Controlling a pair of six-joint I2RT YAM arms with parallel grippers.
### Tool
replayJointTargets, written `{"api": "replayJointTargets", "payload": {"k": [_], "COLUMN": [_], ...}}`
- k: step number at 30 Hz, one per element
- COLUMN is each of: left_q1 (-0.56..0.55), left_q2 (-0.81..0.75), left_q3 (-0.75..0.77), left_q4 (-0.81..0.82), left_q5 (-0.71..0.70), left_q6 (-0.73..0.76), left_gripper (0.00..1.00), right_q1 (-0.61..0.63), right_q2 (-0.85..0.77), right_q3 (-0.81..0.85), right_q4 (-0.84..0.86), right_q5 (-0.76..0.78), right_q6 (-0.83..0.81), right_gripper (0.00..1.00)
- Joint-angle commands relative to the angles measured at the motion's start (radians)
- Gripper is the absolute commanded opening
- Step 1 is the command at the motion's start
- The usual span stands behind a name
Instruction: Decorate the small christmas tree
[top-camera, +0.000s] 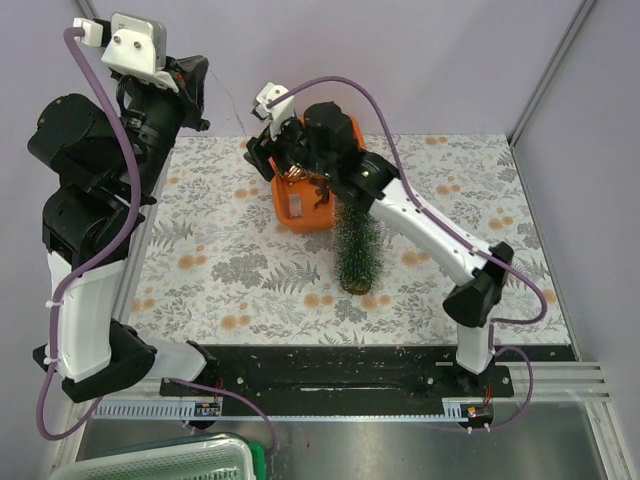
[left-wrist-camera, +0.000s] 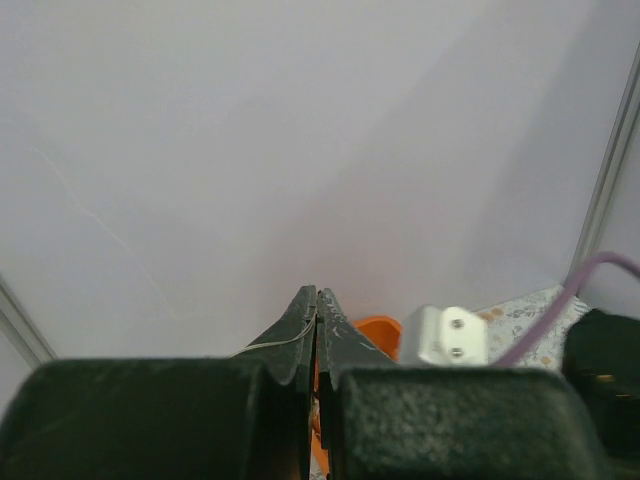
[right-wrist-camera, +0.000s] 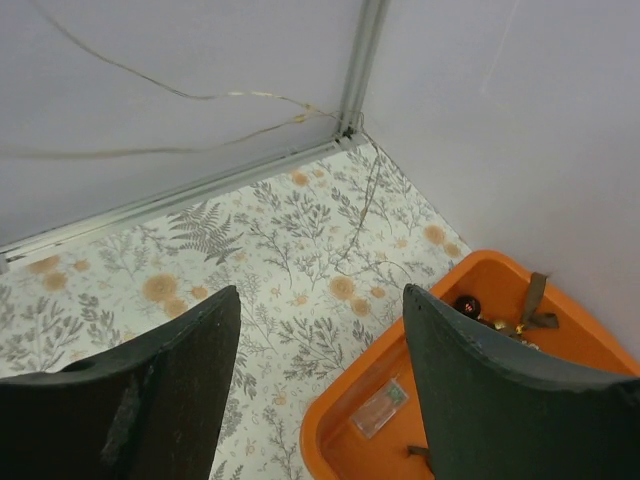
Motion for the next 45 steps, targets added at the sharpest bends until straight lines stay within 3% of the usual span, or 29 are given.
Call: {"api": "replayJointTargets", "payload": {"k": [1, 7, 21, 24, 32, 45], "left_q1": [-0.004, -0.005, -0.004, -0.004, -0.004, 0.001], "left_q2": [-0.026, -0.052, -0.095, -0.097, -0.107, -0.120], "left_q3": [0.046, 0.032, 0.011, 0.015, 0.009, 0.011], "left_q4": [0.056, 0.056, 0.049, 0.049, 0.052, 0.078], "left_q5": [-0.033, -0.044, -0.055, -0.055, -0.067, -0.096], "left_q6": [0.012, 0.023, 0.007, 0.009, 0.015, 0.033], "left_gripper": [0.00, 0.00, 0.00, 0.00, 0.00, 0.00], "right_q1": [0.001, 0.005, 0.007, 0.007, 0.011, 0.045], "right_q2": [0.146, 0.276, 0.220, 0.208, 0.171, 0.133], "right_q3": [0.186, 0.295, 0.257, 0.237, 0.235, 0.525], "right_q4": [-0.066, -0.058, 0.084, 0.113, 0.178, 0.167], "right_q5": [0.129, 0.129, 0.140, 0.114, 0.133, 0.157], "right_q6": [0.032, 0.086, 0.120, 0.126, 0.097, -0.015], "right_gripper": [0.72, 0.65, 0.15, 0.00, 0.00, 0.00]}}
